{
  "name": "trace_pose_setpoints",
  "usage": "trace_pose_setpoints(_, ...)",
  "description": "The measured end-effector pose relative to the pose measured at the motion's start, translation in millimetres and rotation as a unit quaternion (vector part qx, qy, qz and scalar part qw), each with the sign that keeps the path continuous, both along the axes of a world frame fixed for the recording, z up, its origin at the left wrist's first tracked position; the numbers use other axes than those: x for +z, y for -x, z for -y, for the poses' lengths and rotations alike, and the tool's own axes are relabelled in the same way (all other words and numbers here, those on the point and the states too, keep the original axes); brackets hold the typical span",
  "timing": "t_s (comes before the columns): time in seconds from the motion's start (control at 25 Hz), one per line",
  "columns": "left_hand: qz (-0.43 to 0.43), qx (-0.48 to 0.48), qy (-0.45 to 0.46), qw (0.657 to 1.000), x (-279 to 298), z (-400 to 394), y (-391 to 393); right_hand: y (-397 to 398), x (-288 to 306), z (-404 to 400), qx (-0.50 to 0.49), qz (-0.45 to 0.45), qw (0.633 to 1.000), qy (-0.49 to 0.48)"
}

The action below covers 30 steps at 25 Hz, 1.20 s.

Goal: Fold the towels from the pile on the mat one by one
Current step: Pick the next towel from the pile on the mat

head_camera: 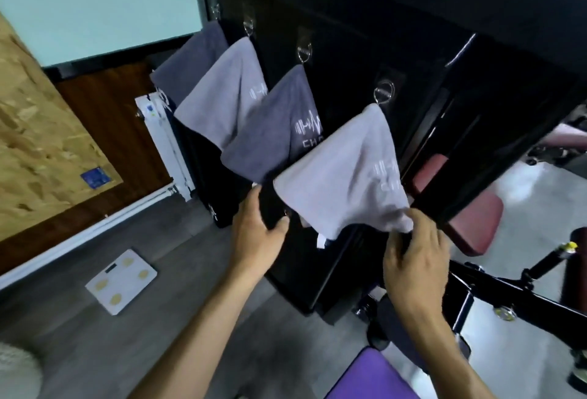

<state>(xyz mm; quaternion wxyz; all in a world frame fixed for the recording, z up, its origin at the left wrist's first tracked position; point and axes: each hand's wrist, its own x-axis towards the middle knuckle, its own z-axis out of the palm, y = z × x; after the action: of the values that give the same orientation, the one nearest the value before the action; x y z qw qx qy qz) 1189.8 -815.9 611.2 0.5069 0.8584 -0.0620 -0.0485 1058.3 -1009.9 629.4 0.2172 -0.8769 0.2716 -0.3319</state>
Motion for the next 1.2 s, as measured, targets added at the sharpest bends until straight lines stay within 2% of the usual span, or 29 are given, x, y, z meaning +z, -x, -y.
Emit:
trace_pose_setpoints(0.08, -0.059, 0.042, 0.022, 0.997, -23, -30, 44, 45, -33, -13, 0.064, -0.039, 0.995, -0.073)
trace_pose_setpoints(0.16, -0.061, 0.058, 0.020, 0.996, -45, -52, 95, 95, -72, -29, 0.166, -0.114, 0.973, -0.112)
trace_pose_setpoints(0.28, -0.050, 0.081, -0.016, 0.995, -75, -80, 196, 188, -132, -53, 0.305, -0.258, 0.906, -0.140)
trace_pose_setpoints(0.36, -0.064, 0.119, -0.041, 0.990, -98, -97, 288, 270, -165, -60, 0.359, -0.322, 0.858, -0.177)
trace_pose_setpoints(0.48, -0.075, 0.200, -0.047, 0.976, -118, -112, 435, 387, -190, -60, 0.435, -0.355, 0.806, -0.185)
trace_pose_setpoints(0.64, -0.092, 0.219, -0.029, 0.971, -105, -106, 565, 506, -183, -72, 0.473, -0.379, 0.776, -0.173)
trace_pose_setpoints(0.84, -0.060, 0.255, -0.015, 0.965, -104, -121, 693, 641, -184, -84, 0.454, -0.339, 0.794, -0.219)
trace_pose_setpoints(1.0, -0.103, 0.271, -0.014, 0.957, -146, -163, 799, 750, -199, -123, 0.424, -0.381, 0.796, -0.205)
trace_pose_setpoints(1.2, -0.162, 0.253, -0.012, 0.954, -197, -226, 958, 903, -196, -184, 0.398, -0.384, 0.803, -0.221)
